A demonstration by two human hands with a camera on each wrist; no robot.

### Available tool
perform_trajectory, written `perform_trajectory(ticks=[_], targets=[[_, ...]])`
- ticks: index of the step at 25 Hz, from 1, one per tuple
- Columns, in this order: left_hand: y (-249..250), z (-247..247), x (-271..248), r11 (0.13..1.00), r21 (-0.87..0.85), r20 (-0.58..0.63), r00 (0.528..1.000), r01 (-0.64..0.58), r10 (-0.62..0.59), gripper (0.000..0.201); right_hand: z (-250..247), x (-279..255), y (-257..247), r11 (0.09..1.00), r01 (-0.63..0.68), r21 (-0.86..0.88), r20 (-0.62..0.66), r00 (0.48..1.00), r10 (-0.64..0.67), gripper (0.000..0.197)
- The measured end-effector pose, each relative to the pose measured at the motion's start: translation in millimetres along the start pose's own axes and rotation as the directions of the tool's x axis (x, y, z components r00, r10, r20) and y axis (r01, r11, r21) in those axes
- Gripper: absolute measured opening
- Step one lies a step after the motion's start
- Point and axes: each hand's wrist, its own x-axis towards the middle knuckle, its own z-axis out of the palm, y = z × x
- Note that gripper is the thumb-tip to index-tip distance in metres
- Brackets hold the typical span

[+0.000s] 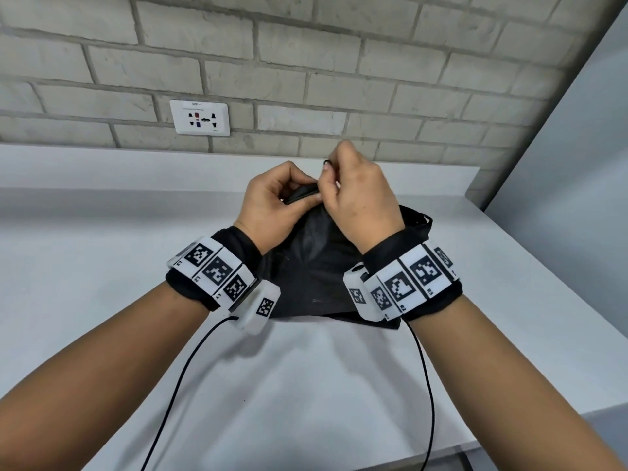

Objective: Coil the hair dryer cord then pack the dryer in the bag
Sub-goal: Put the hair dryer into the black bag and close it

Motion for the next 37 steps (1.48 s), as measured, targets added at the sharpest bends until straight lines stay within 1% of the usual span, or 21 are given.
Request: perform_trajectory(ticks=[3, 6, 8, 10, 11, 13, 15, 17, 19, 20, 21, 22, 23, 24, 25, 29, 30, 32, 33, 35, 37], targets=[[-2, -4, 0, 1.000, 0.011, -0.026, 1.000, -0.012, 0.012, 0.023, -2, -8, 16, 0.987, -0.159, 0.036, -0.057, 0.985, 0.161, 0.014], [-6, -9, 0, 0.999, 0.040, -0.083, 0.996, 0.015, -0.012, 0.027, -4, -16, 45, 0.959, -0.278, -0.048, -0.040, 0.960, 0.276, 0.016], [-10, -20, 2, 0.999, 0.041, -0.163, 0.987, 0.022, -0.015, 0.029, -15, -22, 79, 0.898, -0.421, -0.131, -0.071, 0.907, 0.415, 0.018], [-16, -37, 6, 0.996, 0.090, -0.266, 0.964, 0.029, -0.005, 0.030, -34, -31, 115, 0.792, -0.568, -0.223, -0.147, 0.823, 0.549, 0.021], [-19, -45, 9, 0.991, 0.126, -0.297, 0.955, 0.037, 0.002, 0.031, -44, -36, 128, 0.750, -0.600, -0.279, -0.197, 0.800, 0.567, 0.022], [-23, -53, 9, 0.981, 0.188, -0.313, 0.950, 0.042, 0.019, 0.031, -51, -45, 140, 0.746, -0.592, -0.305, -0.255, 0.805, 0.535, 0.022], [-26, -51, 9, 0.980, 0.195, -0.312, 0.950, 0.035, 0.028, 0.031, -47, -48, 147, 0.806, -0.581, -0.114, -0.273, 0.798, 0.537, 0.018], [-24, -47, 8, 0.988, 0.155, -0.291, 0.955, -0.003, 0.049, 0.029, -39, -54, 151, 0.793, -0.577, 0.195, -0.237, 0.757, 0.609, 0.013], [-22, -43, 5, 0.991, 0.118, -0.245, 0.965, -0.061, 0.088, 0.025, -33, -67, 151, 0.650, -0.656, 0.384, -0.059, 0.685, 0.726, 0.024], [-22, -43, 3, 0.991, 0.109, -0.219, 0.970, -0.083, 0.106, 0.023, -29, -78, 150, 0.580, -0.725, 0.372, 0.127, 0.658, 0.742, 0.032], [-21, -41, 1, 0.990, 0.105, -0.198, 0.974, -0.095, 0.114, 0.021, -24, -89, 146, 0.529, -0.791, 0.308, 0.355, 0.612, 0.707, 0.037], [-22, -40, 0, 0.990, 0.102, -0.185, 0.976, -0.096, 0.114, 0.021, -19, -98, 142, 0.513, -0.832, 0.211, 0.562, 0.533, 0.632, 0.041], [-22, -39, 0, 0.992, 0.097, -0.184, 0.978, -0.085, 0.101, 0.021, -13, -106, 139, 0.514, -0.847, 0.134, 0.705, 0.446, 0.552, 0.046], [-23, -38, 0, 0.993, 0.097, -0.187, 0.979, -0.069, 0.086, 0.020, -7, -110, 136, 0.515, -0.851, 0.101, 0.783, 0.388, 0.486, 0.049], [-23, -36, 1, 0.994, 0.101, -0.190, 0.980, -0.045, 0.064, 0.020, -2, -111, 131, 0.515, -0.850, 0.112, 0.817, 0.374, 0.439, 0.050], [-25, -33, -1, 0.992, 0.113, -0.205, 0.978, 0.060, -0.036, 0.012, 9, -107, 124, 0.606, -0.783, 0.139, 0.750, 0.483, 0.452, 0.062], [-26, -36, -3, 0.993, 0.059, -0.179, 0.980, 0.098, -0.086, 0.008, 9, -107, 122, 0.610, -0.782, 0.128, 0.740, 0.484, 0.466, 0.062], [-31, -47, -8, 0.981, -0.055, 0.032, 0.982, 0.188, -0.187, 0.044, 11, -109, 125, 0.600, -0.792, 0.114, 0.730, 0.476, 0.490, 0.061], [-36, -54, -11, 0.968, -0.064, 0.185, 0.956, 0.242, -0.226, 0.067, 13, -110, 126, 0.594, -0.797, 0.110, 0.724, 0.474, 0.502, 0.060], [-45, -63, -20, 0.944, 0.018, 0.409, 0.859, 0.330, -0.308, 0.098, 14, -110, 128, 0.593, -0.798, 0.107, 0.713, 0.478, 0.514, 0.057], [-59, -68, -25, 0.904, 0.172, 0.485, 0.765, 0.391, -0.423, 0.109, 17, -110, 132, 0.596, -0.796, 0.107, 0.710, 0.481, 0.515, 0.054]])
